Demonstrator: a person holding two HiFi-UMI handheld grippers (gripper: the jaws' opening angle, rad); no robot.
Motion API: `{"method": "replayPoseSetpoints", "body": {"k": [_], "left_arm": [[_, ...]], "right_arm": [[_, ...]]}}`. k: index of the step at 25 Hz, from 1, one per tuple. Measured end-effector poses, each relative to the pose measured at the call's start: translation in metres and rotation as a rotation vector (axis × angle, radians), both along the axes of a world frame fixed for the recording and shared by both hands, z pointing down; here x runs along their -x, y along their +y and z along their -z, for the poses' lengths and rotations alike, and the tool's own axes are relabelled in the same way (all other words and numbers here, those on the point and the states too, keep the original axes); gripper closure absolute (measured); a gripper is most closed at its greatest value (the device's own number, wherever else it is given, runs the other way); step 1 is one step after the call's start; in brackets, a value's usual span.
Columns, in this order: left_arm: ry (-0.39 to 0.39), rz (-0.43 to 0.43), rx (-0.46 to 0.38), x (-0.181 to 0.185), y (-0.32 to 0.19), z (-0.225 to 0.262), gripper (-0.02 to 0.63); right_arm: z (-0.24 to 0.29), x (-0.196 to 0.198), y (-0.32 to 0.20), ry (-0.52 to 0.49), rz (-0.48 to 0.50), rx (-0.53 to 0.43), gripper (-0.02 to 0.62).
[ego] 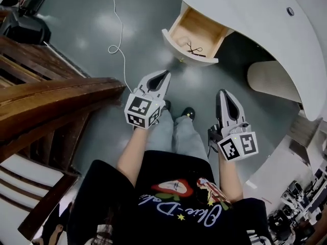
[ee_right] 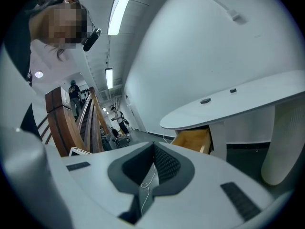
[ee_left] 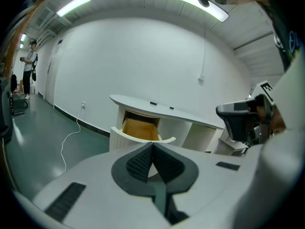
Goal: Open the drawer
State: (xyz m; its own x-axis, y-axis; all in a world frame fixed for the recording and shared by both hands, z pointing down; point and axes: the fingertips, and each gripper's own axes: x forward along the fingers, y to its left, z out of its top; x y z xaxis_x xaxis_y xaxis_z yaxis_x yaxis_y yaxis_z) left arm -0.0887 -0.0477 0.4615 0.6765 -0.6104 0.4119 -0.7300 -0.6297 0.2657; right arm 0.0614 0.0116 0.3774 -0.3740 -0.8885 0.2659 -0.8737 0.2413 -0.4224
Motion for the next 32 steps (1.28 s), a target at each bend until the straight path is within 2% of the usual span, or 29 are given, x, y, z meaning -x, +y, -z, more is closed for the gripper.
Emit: {"method": "replayPoseSetpoints", "body": {"k": [4,7,15,20,25,32], "left_arm": [[-0.049,-0.031,-0.024,0.001,0.013,0.036,0.601],[-0.063,-0.090,-0.036,-0.006,0.020,0.064,0.601],[-0.087,-0.194,-0.136,-0.025,0.030,0.132,0.601],[-0.048,-0.276,-0.177,-0.044,0.044,0.165,0.601],[-0.036,-0.337,-0.256,-0.060,0.046,0.192,0.601],[-0.020,-0.389,-0.254,-0.078,0.063,0.195,0.601]], "right_arm": [[0.022,-0.007,0.007,0.019,0.004,-0.018,0.595],[0.035,-0.010,0.013,0.032,0.012,-0.027,0.595],[0.072,-0.009,0.026,0.071,0.038,-0.070,0.595],[0.102,-0.003,0.034,0.078,0.051,-0.113,0.595],[0.123,-0.001,0.035,0.103,0.051,-0.174,0.595],[0.124,-0.004,0.047,0.121,0.036,-0.171,0.595]]}}
